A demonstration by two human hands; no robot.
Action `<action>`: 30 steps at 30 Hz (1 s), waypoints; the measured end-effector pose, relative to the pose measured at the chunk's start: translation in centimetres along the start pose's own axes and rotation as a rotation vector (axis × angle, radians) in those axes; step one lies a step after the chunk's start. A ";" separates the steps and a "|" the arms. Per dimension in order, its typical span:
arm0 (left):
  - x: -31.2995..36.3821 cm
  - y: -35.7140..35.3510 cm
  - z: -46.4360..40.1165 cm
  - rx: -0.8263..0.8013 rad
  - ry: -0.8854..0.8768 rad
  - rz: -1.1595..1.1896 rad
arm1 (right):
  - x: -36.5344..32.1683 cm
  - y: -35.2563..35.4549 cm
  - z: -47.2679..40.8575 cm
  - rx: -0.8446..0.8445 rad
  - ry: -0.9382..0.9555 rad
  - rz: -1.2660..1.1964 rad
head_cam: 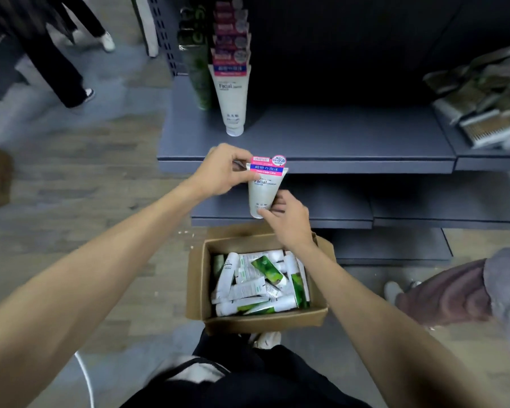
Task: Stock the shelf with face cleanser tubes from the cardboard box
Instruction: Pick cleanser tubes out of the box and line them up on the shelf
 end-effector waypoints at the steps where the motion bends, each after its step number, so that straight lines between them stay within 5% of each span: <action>1: 0.3 0.9 0.0 0.014 -0.002 -0.011 | -0.9 0.1 -0.4 0.000 0.025 0.002; 17: 0.0 9.4 -0.9 0.325 -0.079 0.218 | -11.2 1.1 -8.5 -0.019 0.194 0.121; 30: -2.7 10.1 -3.8 0.322 -0.060 0.197 | -10.9 0.7 -12.0 -0.012 0.132 0.256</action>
Point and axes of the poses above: each hand's wrist, its own z-axis away from the middle knuckle, its own y-axis out of the back of the hand, x = y × z, the point moved 2 cm from there along -z, towards the middle knuckle, and after that the axes turned 13 degrees about -x, right-handed, at the moved point
